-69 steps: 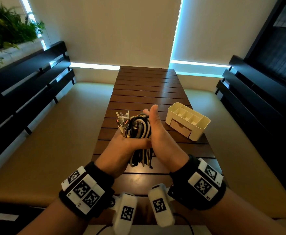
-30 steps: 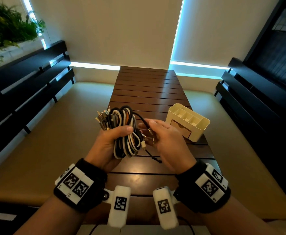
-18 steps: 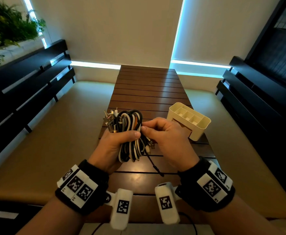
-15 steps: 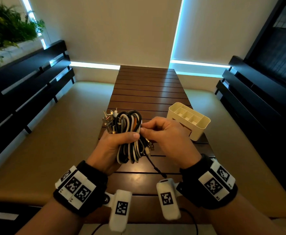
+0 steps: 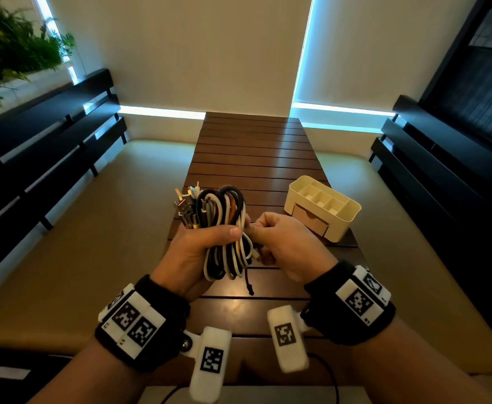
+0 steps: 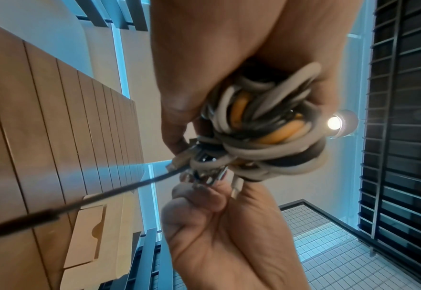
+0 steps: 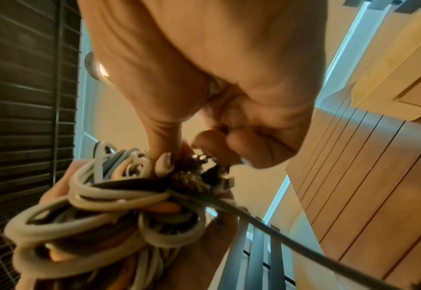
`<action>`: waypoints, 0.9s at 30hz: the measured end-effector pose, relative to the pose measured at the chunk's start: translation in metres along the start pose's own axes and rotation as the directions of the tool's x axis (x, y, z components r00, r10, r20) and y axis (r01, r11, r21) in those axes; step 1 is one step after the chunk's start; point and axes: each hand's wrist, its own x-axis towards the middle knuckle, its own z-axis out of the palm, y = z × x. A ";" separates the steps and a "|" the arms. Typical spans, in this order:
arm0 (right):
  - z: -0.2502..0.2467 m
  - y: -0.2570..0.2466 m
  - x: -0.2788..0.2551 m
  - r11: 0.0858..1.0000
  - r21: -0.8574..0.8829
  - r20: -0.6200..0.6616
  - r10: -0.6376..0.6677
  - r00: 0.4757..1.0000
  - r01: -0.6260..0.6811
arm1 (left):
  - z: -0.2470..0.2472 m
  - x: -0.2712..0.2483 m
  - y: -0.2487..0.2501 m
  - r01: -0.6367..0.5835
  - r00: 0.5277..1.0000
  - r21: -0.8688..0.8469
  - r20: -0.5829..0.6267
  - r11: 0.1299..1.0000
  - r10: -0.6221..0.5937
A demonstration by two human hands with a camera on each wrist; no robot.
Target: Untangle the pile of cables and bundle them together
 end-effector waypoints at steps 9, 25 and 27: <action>-0.014 0.002 -0.005 0.971 0.192 0.033 0.138 0.990 -0.141 | -0.011 0.003 0.006 0.007 0.992 -0.190 -0.126 0.982 -0.031; -0.003 0.019 0.005 0.966 0.251 -0.272 0.009 0.962 0.062 | -0.001 0.002 -0.001 0.068 0.996 -0.252 -0.043 0.965 -0.082; -0.004 0.019 0.005 0.988 0.117 -0.293 -0.061 0.954 0.099 | 0.000 0.002 -0.001 0.065 0.992 -0.239 -0.091 0.969 -0.089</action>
